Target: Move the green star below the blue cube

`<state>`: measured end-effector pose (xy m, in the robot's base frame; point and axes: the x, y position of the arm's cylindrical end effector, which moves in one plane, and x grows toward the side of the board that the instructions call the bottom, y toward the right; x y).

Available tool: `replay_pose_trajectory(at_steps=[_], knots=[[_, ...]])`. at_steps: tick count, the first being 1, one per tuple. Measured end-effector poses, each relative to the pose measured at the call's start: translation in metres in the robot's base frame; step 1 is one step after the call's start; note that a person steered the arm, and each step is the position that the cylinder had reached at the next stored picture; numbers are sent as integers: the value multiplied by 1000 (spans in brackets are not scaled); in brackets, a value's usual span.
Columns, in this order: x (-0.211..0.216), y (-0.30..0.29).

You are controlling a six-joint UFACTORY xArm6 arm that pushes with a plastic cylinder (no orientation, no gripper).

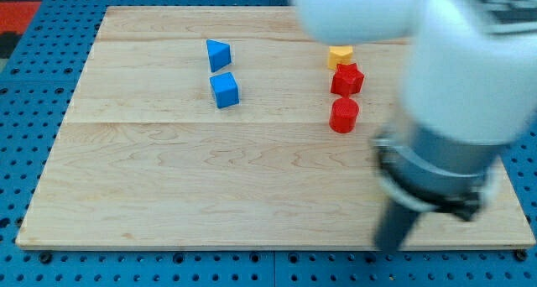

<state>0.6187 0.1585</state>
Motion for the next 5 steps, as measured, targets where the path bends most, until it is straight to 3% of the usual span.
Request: replay_pose_trajectory(at_steps=[1, 3, 4, 5], knots=[[-34, 1], [-33, 65], [-72, -16], [-91, -136]])
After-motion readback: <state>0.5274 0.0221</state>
